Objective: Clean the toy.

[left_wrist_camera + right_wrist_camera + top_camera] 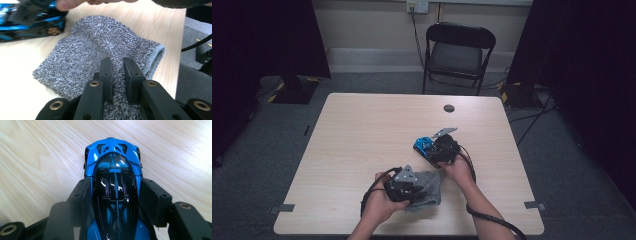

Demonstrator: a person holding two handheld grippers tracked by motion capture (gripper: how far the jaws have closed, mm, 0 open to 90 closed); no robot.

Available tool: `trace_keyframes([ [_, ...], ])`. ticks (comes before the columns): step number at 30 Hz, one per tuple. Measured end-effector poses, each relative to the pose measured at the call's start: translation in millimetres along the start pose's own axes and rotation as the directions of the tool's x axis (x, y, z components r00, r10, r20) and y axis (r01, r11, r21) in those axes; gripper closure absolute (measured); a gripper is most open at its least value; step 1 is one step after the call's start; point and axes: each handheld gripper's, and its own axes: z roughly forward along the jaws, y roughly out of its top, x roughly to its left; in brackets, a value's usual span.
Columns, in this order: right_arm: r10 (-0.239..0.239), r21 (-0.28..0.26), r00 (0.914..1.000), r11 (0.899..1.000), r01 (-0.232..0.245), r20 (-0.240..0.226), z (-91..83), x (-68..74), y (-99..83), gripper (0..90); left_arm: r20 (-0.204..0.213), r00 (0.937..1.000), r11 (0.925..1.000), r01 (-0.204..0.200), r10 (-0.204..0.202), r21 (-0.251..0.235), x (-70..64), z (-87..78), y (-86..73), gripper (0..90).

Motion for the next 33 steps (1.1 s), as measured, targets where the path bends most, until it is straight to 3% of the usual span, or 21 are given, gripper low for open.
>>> trace_keyframes([
  [6,0.006,-0.004,1.0,1.0,-0.006,-0.002,-0.4,-0.5,-1.1,43.6,-0.067,0.9974,0.9996,0.026,-0.026,-0.013,18.6,-18.5,-3.0,78.3],
  [10,0.007,-0.007,1.0,1.0,-0.007,-0.004,-0.4,-0.8,-1.5,43.6,-0.118,0.9906,0.9973,0.066,-0.07,-0.032,37.0,-29.0,-8.3,78.3],
  [16,0.006,-0.012,1.0,1.0,-0.006,-0.003,-0.5,-0.6,-2.3,43.5,-0.226,0.9668,0.9926,0.11,-0.119,-0.053,66.0,-29.9,-12.1,78.3],
  [21,0.007,-0.012,1.0,1.0,-0.007,-0.004,-0.5,-0.8,-2.3,43.6,-0.3,0.9395,0.9862,0.159,-0.165,-0.046,90.3,-18.6,-13.1,78.4],
  [24,0.006,-0.014,1.0,1.0,-0.006,-0.005,-0.5,-1.1,-2.6,43.6,-0.324,0.9287,0.9835,0.172,-0.181,-0.056,100.8,-8.1,-8.9,78.4],
  [26,0.006,-0.013,1.0,1.0,-0.006,-0.006,-0.6,-1.1,-2.5,43.5,-0.33,0.9271,0.984,0.173,-0.178,-0.044,104.8,-1.5,-5.2,78.3],
  [29,0.006,-0.012,1.0,1.0,-0.006,-0.006,-0.5,-1.2,-2.3,43.5,-0.36,0.9153,0.9828,0.182,-0.18,-0.028,110.0,9.6,-0.2,78.2],
  [33,0.006,-0.012,1.0,1.0,-0.006,-0.008,-0.5,-1.4,-2.4,43.5,-0.336,0.9294,0.9847,0.172,-0.153,0.027,107.7,26.7,5.6,77.9],
])
